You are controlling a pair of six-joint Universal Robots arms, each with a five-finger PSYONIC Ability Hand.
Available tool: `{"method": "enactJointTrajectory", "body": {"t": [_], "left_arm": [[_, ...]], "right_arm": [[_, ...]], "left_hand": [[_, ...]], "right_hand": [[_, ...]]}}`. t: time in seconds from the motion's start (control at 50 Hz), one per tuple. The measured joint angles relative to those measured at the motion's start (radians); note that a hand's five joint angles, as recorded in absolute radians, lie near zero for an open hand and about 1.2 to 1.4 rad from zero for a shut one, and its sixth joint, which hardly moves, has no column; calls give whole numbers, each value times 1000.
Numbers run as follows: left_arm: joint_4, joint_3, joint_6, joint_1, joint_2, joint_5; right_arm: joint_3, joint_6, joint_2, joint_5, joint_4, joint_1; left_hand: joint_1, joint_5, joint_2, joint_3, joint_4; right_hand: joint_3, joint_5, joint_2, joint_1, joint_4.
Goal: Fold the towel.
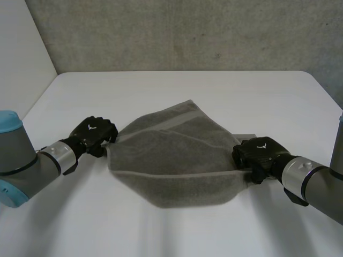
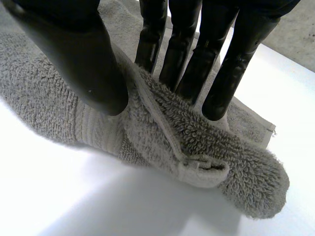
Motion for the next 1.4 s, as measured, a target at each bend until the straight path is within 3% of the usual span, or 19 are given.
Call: {"method": "enactJointTrajectory", "body": {"t": [0.12, 0.38, 0.44, 0.5, 0.6, 0.78, 0.88, 0.96, 1.08, 1.26, 1.4], "left_arm": [[3, 21, 0, 1, -13, -1], [8, 44, 6, 1, -39, -1], [7, 47, 6, 1, -48, -1], [2, 47, 6, 1, -54, -1], [-7, 50, 1, 0, -29, -2], [-65, 102, -103, -12, 254, -7], [-73, 138, -268, 1, 445, -10], [-54, 152, -401, 33, 535, -12], [-34, 140, -469, 60, 504, -13], [-55, 226, -381, 56, 209, -23], [-120, 519, -317, 10, 34, -123]], "right_arm": [[13, 2, -23, 1, 0, 10], [50, 2, -41, -1, -13, 61], [57, 1, -35, 2, -28, 71], [58, 0, -29, 9, -45, 76], [22, 3, -48, 18, -51, 74], [-235, 88, -245, 19, -13, 53], [-406, 118, -273, 3, 83, 3], [-521, 80, -211, -17, 202, -47], [-613, -45, -80, -13, 314, -65], [-765, -154, 136, 98, 288, 26], [-1019, -148, 303, 165, 175, 90]], "left_hand": [[85, 103, 121, 121, 130], [85, 103, 121, 121, 131], [109, 128, 144, 146, 155], [153, 180, 202, 208, 233], [153, 180, 203, 210, 238], [153, 184, 206, 215, 238], [153, 188, 206, 216, 239], [153, 189, 206, 216, 239], [153, 189, 210, 217, 239], [153, 189, 220, 226, 243], [154, 190, 220, 226, 243]], "right_hand": [[-201, -217, -212, -198, -208], [-176, -170, -191, -173, -184], [3, 15, -4, 18, -2], [309, 347, 311, 350, 327], [373, 382, 320, 369, 388], [381, 391, 357, 369, 388], [388, 399, 357, 369, 388], [388, 400, 357, 369, 388], [388, 400, 357, 369, 388], [388, 404, 367, 370, 388], [388, 404, 367, 393, 388]]}}
